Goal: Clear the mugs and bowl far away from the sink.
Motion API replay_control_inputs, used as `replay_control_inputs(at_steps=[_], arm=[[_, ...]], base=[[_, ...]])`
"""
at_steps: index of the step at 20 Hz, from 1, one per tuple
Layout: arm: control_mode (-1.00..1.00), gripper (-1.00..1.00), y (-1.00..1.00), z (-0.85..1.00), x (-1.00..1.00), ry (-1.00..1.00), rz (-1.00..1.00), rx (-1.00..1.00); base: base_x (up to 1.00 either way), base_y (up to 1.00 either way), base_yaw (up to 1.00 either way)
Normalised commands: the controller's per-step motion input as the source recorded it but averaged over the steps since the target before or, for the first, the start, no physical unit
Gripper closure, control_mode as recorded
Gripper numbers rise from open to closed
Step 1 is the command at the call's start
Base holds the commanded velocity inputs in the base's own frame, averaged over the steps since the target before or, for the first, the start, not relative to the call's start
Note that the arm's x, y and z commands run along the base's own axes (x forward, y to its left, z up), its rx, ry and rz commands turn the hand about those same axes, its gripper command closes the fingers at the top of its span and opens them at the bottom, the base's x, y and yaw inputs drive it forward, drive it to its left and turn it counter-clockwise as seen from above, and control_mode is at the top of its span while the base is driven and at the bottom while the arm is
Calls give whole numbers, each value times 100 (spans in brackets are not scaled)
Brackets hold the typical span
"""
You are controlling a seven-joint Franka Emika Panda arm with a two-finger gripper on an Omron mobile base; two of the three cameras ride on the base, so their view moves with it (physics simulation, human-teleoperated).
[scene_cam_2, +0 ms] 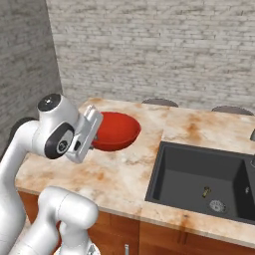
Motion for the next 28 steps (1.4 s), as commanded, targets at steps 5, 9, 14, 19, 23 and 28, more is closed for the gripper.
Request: replay_control_inputs(at_steps=[5,9,14,19,23,28], arm=[[-100,100,4,10,-50,-17,17,1],[-100,100,10,11,-28,-12,17,-3],[-100,100,6,38,-31,-23,14,-8],[100,100,0,6,-8,-5,1,-1],[100,100,0,0,0,0,0,0],[100,100,0,0,0,0,0,0]], base=[[0,0,0],[0,0,0],[0,0,0],[-21,-1,-24],[0,0,-98],[0,0,-100]])
